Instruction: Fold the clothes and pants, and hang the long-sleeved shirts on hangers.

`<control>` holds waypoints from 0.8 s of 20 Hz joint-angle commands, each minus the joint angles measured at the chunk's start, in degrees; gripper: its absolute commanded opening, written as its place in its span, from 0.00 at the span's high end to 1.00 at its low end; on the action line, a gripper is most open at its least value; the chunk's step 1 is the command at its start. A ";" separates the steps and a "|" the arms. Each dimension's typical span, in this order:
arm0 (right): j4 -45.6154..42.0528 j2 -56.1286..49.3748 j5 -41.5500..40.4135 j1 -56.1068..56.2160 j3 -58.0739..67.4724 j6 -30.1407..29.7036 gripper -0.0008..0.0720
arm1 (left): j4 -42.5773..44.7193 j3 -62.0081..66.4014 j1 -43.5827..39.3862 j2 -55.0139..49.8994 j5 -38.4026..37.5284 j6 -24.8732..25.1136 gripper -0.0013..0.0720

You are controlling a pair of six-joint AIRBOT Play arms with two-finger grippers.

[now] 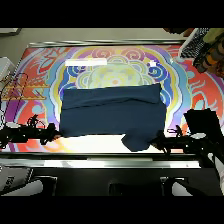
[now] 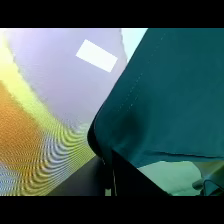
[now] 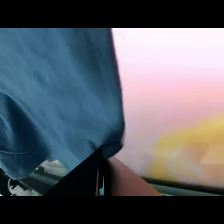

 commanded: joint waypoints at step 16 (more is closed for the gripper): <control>1.51 24.76 8.50 -0.02 12.66 -0.17 0.95 | 16.70 7.72 -0.50 21.00 -4.59 -12.07 0.97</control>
